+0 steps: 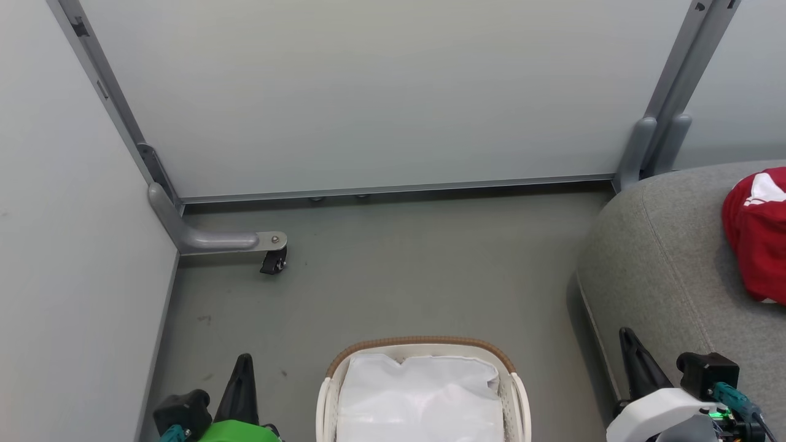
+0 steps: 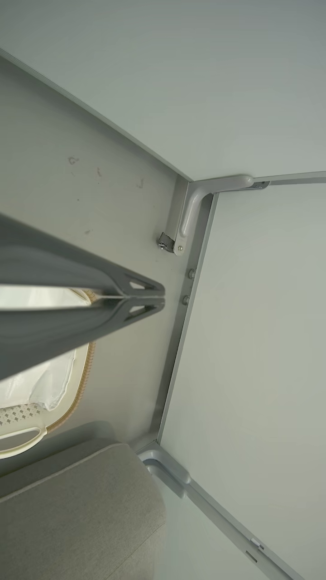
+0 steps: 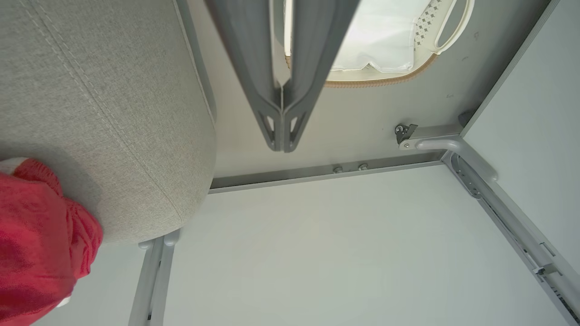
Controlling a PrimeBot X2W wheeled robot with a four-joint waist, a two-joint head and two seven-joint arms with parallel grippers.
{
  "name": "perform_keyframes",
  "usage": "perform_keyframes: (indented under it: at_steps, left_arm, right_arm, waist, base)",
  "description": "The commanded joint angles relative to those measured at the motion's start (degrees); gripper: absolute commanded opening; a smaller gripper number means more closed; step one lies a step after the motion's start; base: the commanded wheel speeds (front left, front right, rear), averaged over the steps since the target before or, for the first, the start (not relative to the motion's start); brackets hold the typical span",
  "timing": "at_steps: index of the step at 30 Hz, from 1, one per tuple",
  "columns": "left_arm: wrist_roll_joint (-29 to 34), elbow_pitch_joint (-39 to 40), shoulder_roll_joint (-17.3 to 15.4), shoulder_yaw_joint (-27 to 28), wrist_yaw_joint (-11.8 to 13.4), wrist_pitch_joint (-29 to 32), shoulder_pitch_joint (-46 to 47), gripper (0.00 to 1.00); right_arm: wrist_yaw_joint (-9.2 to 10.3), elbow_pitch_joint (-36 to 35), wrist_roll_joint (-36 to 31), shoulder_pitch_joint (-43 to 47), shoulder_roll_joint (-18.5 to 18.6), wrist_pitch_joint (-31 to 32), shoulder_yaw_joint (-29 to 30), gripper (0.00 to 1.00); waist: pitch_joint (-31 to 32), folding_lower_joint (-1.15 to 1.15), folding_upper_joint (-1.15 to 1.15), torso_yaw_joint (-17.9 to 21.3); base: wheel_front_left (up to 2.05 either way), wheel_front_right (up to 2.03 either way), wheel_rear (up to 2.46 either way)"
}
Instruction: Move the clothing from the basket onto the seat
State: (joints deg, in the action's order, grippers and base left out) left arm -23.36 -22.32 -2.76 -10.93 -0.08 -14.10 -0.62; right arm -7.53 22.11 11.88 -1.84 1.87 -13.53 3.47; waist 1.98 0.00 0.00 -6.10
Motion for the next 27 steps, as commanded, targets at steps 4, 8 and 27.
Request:
perform_keyframes:
  at_steps: [4,8,27]
  left_arm:
    - [-5.24,1.46,-0.04,1.55,-0.73,1.34,1.30,0.00]
    - [-9.06,1.90,-0.05,2.51,-1.14,2.50,1.68,0.00]
    - [-24.06,3.60,-0.10,6.29,-2.73,7.04,3.16,0.00]
  right_arm:
    - [0.00,-1.36,6.00,-1.37,0.42,1.42,0.50,0.00]
    - [0.01,-1.98,10.53,-1.43,0.47,2.38,0.48,0.00]
    - [0.02,-3.77,28.07,-2.20,0.65,6.65,0.98,0.00]
  waist:
    - [-0.08,0.00,0.00,0.22]
    - [-0.15,0.00,0.00,0.43]
    - [-0.48,0.00,0.00,1.36]
  base:
    - [0.00,0.00,0.00]
    - [0.00,0.00,0.00]
    - [0.00,0.00,0.00]
